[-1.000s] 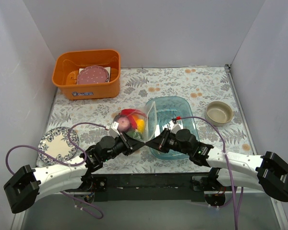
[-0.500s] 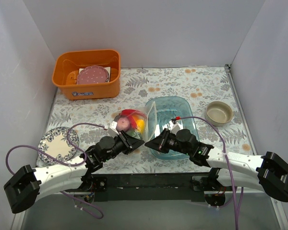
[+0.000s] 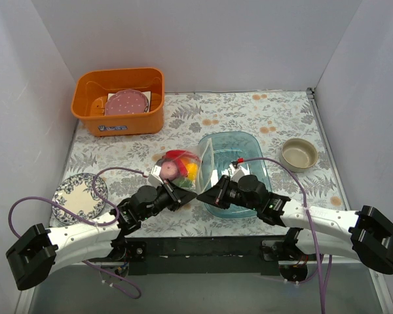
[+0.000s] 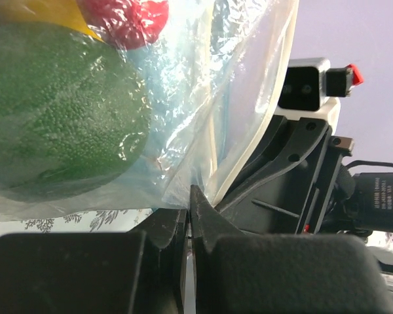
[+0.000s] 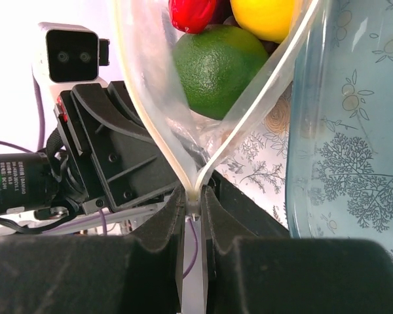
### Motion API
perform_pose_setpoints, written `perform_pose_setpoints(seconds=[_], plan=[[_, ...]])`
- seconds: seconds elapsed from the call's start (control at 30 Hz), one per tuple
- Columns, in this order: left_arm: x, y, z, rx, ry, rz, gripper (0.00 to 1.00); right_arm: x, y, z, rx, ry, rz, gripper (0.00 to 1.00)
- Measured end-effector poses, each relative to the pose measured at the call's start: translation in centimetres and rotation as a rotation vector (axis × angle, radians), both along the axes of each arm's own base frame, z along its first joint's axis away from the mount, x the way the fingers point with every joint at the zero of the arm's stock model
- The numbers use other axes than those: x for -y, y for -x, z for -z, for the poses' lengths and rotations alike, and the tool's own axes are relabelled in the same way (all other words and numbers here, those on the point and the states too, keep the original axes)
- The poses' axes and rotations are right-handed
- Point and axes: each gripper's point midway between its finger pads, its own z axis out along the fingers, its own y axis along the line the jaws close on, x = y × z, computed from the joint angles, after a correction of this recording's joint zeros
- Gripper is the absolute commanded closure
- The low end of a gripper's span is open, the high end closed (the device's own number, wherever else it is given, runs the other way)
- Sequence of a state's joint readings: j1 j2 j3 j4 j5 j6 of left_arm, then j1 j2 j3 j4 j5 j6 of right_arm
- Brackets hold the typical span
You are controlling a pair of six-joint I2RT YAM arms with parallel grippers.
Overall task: Place the food in the zip-top bag and seal the zipper
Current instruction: Zip the zipper food storage bag at the center of the board.
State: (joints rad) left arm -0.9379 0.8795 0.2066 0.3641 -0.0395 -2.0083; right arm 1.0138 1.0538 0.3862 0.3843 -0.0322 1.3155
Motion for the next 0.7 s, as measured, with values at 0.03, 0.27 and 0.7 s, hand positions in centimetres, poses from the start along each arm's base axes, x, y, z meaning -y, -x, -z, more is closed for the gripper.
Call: perform_pose_setpoints(seconds=[0.03, 0.27, 0.7], plan=[[0.04, 0.10, 0.03, -0.002, 0.000, 0.006, 1.00, -0.09, -0.07, -0.08, 0.004, 0.006, -0.002, 0.99], [0.13, 0.48, 0.05, -0.013, 0.001, 0.031, 1.00, -0.13, -0.59, -0.31, 0.025, 0.076, -0.007, 0.99], [0.77, 0.86, 0.61, -0.034, -0.018, 0.083, 1.00, 0.31, -0.66, 0.32, 0.041, 0.122, -0.008, 0.99]])
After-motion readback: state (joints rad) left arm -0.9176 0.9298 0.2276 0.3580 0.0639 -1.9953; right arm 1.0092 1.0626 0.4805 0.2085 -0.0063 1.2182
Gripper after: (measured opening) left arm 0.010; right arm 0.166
